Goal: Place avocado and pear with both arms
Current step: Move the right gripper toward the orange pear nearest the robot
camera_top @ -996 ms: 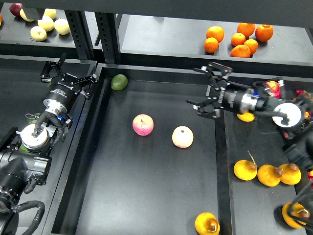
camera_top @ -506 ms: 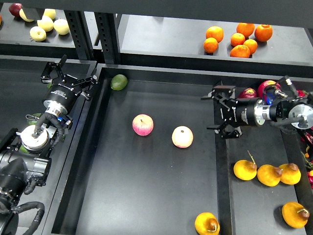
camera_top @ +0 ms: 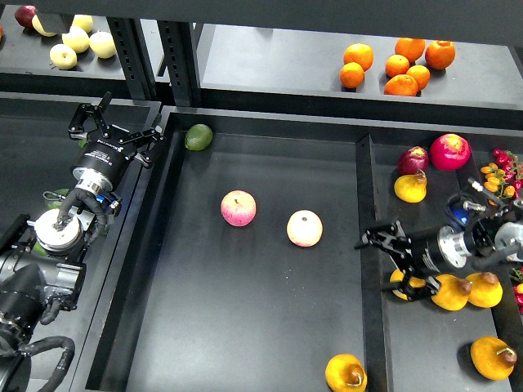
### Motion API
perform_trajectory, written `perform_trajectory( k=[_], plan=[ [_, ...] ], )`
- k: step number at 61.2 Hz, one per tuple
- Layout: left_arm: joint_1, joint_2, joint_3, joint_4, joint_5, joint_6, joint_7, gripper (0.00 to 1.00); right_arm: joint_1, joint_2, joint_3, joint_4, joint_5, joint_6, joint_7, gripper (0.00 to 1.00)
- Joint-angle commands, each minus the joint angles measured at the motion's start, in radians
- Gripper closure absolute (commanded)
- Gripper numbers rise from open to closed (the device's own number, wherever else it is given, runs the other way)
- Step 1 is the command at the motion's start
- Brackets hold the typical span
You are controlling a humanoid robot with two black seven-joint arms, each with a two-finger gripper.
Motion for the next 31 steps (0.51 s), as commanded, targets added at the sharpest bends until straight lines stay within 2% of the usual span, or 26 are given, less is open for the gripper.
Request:
perform_trajectory(
  k=[1,31],
  plan=[
    [0.000,0.000,0.001,-0.001,0.000,0.000,0.000,0.00,-0.004,0.004,-0.018,-0.001,-0.003,0.000,0.000,0.00],
    [-0.002,0.000,0.001,0.008,0.000,0.000,0.000,0.00,-0.092,0.009,-0.023,0.045,-0.040,0.000,0.000,0.00]
  ],
)
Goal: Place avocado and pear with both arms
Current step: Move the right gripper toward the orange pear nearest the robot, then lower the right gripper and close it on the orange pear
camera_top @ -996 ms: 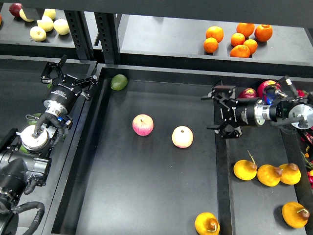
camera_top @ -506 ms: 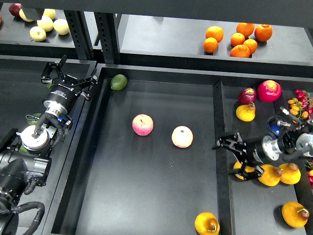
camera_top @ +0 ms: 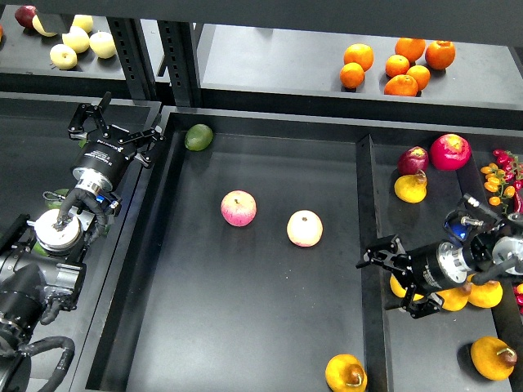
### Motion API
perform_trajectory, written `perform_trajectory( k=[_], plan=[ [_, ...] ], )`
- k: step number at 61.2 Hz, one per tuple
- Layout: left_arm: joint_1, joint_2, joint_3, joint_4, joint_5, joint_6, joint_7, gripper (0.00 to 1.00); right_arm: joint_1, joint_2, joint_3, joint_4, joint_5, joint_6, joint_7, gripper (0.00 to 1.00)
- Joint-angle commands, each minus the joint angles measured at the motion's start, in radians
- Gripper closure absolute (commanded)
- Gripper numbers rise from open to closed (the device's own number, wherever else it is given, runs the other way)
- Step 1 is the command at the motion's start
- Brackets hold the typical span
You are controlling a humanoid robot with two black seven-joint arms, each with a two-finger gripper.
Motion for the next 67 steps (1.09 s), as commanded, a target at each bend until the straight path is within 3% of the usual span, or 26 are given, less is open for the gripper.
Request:
perform_trajectory(
  k=[1,67],
  plan=[
    [-0.002,0.000,0.000,0.000,0.000,0.000,0.000,0.00,-0.037,-0.003,-0.002,0.028,-0.015,0.000,0.000,0.01],
    [-0.002,0.000,0.001,0.005,0.000,0.000,0.000,0.00,-0.148,0.014,-0.062,0.081,-0.070,0.000,0.000,0.01]
  ],
)
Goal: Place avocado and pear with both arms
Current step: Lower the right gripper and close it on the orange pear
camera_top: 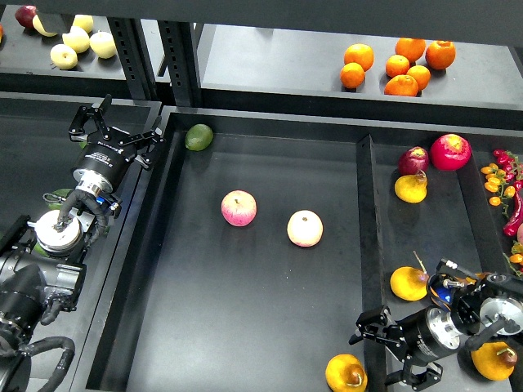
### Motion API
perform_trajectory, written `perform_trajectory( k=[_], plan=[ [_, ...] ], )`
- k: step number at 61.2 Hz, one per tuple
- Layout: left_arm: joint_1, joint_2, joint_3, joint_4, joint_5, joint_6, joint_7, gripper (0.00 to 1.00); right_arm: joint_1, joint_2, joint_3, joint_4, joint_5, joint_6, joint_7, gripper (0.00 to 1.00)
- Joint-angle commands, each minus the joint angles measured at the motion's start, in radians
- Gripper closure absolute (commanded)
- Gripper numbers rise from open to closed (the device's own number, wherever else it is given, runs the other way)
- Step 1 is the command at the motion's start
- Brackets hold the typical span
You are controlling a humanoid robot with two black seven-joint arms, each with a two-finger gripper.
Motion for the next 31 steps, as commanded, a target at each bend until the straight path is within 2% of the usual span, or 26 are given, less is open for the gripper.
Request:
perform_trajectory(
  k=[1,31],
  plan=[
    [0.000,0.000,0.000,0.000,0.000,0.000,0.001,0.00,-0.007,0.011,0.002,-0.002,-0.005,0.000,0.000,0.01],
    [0.000,0.000,0.000,0.000,0.000,0.000,0.001,0.00,-0.009,0.041,0.009,-0.009,-0.008,0.000,0.000,0.05]
  ],
)
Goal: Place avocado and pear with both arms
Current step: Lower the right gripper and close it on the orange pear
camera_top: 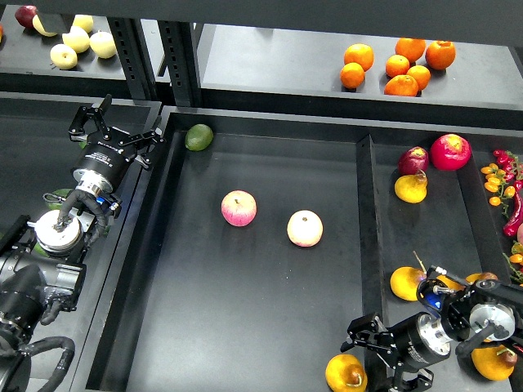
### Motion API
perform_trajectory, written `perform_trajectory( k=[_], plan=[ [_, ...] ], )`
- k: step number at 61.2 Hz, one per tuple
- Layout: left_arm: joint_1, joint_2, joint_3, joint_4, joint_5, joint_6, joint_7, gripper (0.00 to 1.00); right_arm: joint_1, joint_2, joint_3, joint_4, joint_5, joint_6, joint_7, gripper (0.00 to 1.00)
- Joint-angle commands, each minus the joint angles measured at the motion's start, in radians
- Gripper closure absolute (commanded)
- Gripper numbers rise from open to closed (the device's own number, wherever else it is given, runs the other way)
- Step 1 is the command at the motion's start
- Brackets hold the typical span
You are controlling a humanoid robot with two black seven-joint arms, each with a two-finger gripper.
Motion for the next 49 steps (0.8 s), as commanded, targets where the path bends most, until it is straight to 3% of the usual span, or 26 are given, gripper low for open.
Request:
perform_trajectory(
  k=[1,24,49],
  plan=[
    [0.000,0.000,-0.001,0.000,0.000,0.000,0.000,0.00,0.000,0.006,-0.004,-0.001,0.000,0.000,0.000,0.06],
    [0.000,0.000,0.003,0.000,0.000,0.000,0.000,0.00,-0.002,0.015,-0.006,-0.005,-0.018,0.000,0.000,0.13],
    [0.000,0.000,0.005,-0.002,0.000,0.000,0.002,0.00,-0.014,0.027,-0.001,-0.018,-0.023,0.000,0.000,0.29]
  ],
)
